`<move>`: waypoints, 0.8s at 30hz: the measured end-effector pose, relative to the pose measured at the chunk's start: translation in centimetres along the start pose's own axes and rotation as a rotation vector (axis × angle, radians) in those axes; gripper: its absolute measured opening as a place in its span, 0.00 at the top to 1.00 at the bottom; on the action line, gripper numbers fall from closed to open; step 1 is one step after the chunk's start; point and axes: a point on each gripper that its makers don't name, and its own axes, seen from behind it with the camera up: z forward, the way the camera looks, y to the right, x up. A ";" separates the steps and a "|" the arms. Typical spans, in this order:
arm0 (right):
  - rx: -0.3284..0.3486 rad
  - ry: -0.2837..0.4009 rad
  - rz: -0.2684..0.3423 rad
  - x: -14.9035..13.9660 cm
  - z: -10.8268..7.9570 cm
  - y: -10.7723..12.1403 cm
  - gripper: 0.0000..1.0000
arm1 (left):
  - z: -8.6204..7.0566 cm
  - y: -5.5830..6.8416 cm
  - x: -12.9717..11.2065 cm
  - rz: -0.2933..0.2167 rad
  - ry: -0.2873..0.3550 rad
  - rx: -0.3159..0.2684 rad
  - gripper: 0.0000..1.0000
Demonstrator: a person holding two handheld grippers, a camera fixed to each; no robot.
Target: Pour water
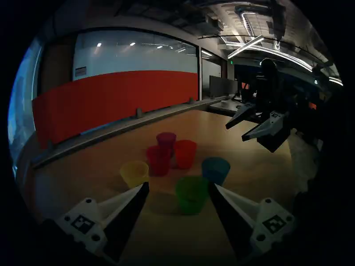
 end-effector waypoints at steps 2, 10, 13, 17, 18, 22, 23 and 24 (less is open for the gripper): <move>0.002 -0.007 0.003 -0.4 0.2 -0.1 0.00 | 0.1 0.0 -0.4 0.001 -0.010 -0.001 0.01; 0.010 -0.047 -0.013 -2.4 1.3 -0.4 0.00 | 0.9 0.9 -2.2 0.010 -0.055 -0.034 0.01; 0.016 -0.062 -0.017 -3.1 1.7 -0.7 0.00 | 1.3 1.2 -3.0 0.015 -0.074 -0.048 0.01; 0.027 -0.081 -0.020 -4.0 2.3 -1.0 0.00 | 1.8 1.8 -4.1 0.024 -0.101 -0.069 0.01; 0.029 -0.085 -0.021 -4.1 2.4 -1.0 0.00 | 1.9 1.9 -4.3 0.026 -0.107 -0.072 0.01; 0.034 -0.102 -0.029 -4.8 3.1 -1.1 0.00 | 2.3 2.1 -5.1 0.037 -0.131 -0.086 0.01; 0.036 -0.107 -0.031 -5.0 3.2 -1.2 0.00 | 2.4 2.2 -5.2 0.039 -0.138 -0.089 0.01; 0.038 -0.110 -0.034 -5.1 3.4 -1.2 0.00 | 2.5 2.3 -5.4 0.041 -0.143 -0.093 0.01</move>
